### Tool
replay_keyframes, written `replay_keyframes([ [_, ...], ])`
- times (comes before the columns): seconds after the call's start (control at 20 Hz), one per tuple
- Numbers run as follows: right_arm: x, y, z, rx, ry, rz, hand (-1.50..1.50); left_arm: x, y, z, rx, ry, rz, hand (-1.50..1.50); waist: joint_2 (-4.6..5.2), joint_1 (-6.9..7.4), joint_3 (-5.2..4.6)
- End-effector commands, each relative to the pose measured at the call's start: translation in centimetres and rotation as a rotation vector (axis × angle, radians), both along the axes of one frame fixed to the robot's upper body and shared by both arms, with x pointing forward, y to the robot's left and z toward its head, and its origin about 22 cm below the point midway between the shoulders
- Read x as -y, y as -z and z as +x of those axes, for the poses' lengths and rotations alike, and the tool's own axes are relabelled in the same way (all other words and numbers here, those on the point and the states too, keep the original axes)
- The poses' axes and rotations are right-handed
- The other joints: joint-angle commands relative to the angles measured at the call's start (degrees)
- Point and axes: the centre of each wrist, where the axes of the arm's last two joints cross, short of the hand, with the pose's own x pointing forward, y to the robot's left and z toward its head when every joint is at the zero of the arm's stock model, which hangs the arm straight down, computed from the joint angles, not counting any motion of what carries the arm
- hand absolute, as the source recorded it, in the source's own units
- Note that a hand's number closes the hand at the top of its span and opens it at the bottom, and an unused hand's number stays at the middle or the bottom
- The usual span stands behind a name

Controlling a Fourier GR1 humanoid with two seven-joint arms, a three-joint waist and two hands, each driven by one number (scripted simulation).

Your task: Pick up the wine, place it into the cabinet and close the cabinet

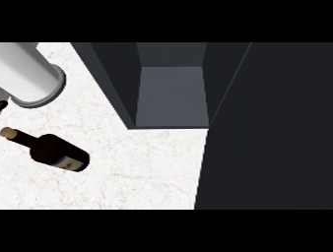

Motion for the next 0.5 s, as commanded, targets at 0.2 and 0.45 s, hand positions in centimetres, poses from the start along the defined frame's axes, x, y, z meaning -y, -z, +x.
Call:
replay_keyframes([
  [0.2, 0.2, -1.3, -2.3, 0.021, -0.066, 0.031, -1.50, -1.3, 5.7, -0.8, -0.060, -0.018, 0.035, -1.50, -0.03, 0.35, -0.02],
  [0.45, -0.3, -0.6, -3.3, 0.036, -0.065, 0.029, -1.50, -2.0, 6.6, 1.5, -0.062, -0.041, 0.049, -1.50, 0.04, -0.05, -0.01],
])
